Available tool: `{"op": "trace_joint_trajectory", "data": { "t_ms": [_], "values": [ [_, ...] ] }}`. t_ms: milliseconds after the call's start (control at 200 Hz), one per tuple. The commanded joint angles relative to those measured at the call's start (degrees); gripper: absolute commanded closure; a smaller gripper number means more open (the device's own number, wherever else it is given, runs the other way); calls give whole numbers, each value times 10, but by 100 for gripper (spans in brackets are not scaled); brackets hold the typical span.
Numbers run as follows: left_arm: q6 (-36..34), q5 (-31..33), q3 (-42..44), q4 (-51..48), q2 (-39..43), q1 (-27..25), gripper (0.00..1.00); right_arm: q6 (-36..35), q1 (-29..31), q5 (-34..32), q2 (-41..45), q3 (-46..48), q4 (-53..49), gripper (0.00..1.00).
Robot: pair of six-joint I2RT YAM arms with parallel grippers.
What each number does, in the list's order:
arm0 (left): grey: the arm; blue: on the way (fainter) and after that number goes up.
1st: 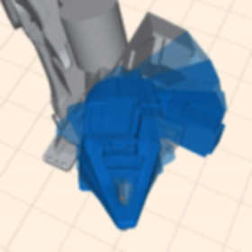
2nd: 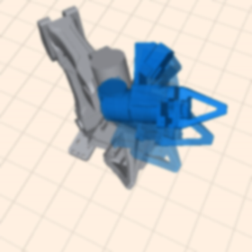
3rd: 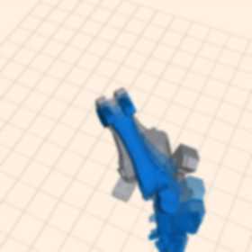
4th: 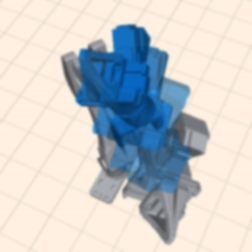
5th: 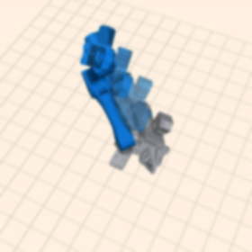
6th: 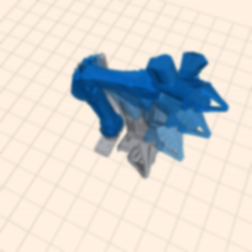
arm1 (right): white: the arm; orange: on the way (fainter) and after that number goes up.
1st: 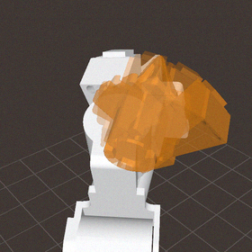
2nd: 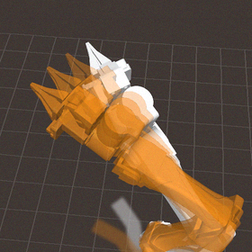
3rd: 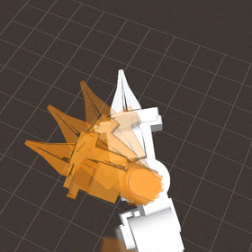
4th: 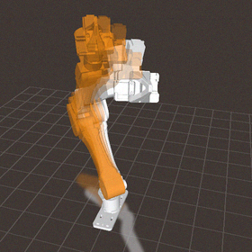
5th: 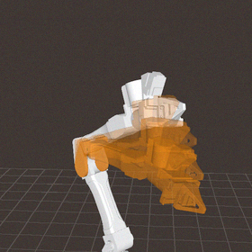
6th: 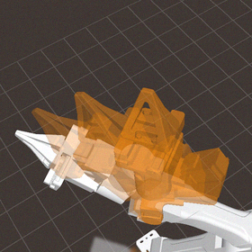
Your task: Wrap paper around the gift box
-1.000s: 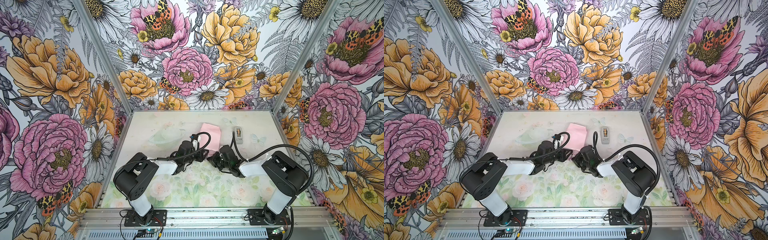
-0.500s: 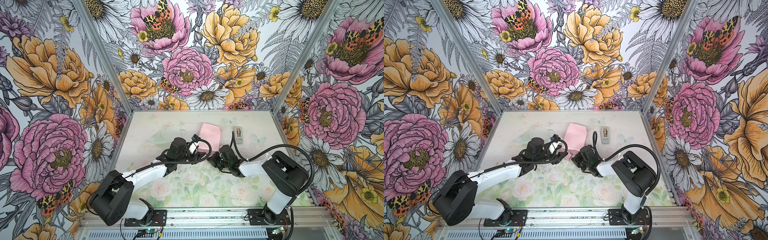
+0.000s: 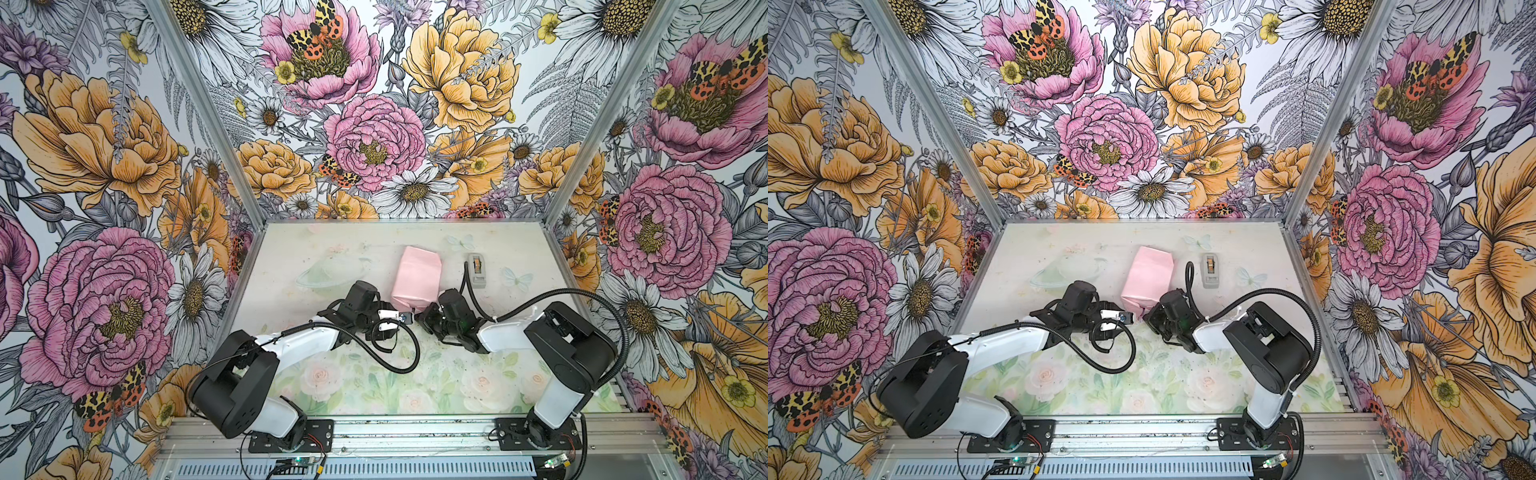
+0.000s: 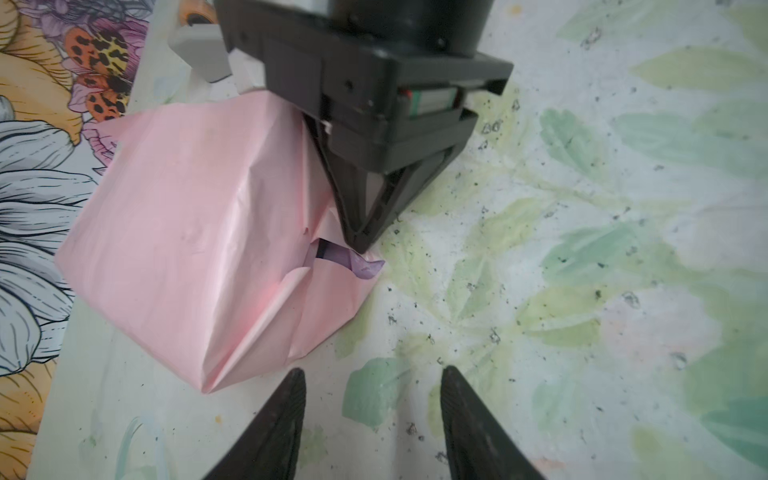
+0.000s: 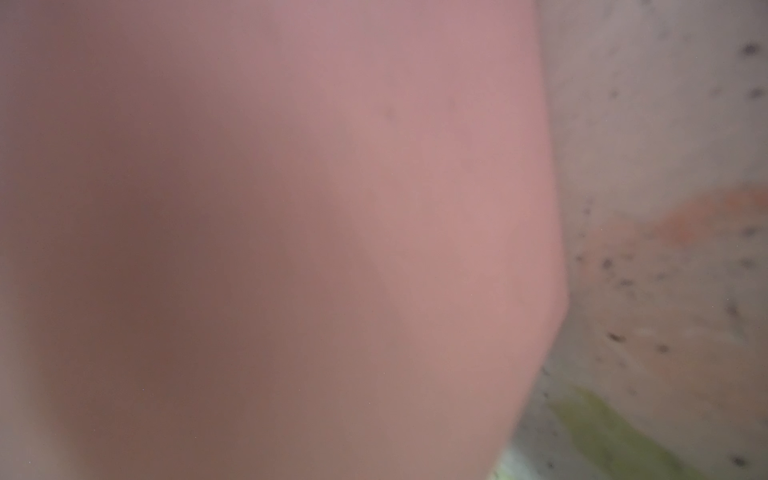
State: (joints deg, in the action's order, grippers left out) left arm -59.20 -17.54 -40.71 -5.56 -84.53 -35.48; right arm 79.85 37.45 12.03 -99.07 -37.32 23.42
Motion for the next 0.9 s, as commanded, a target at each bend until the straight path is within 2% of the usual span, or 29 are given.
{"op": "trace_joint_trajectory", "data": {
  "t_ms": [0, 335, 615, 896],
  "values": [
    [-57, -3, -25, 0, -27, -1, 48, -9, -3, -2, 9, -11, 3, 100],
    [-36, 41, -53, 64, -111, -22, 49, -8, -4, -2, 11, -12, 4, 100],
    [-12, 75, -73, 89, -154, -27, 59, -7, -3, 0, 13, -13, 5, 100],
    [-7, 98, -89, 79, -169, -39, 63, -6, -3, 1, 18, -13, 7, 100]
  ]
}}
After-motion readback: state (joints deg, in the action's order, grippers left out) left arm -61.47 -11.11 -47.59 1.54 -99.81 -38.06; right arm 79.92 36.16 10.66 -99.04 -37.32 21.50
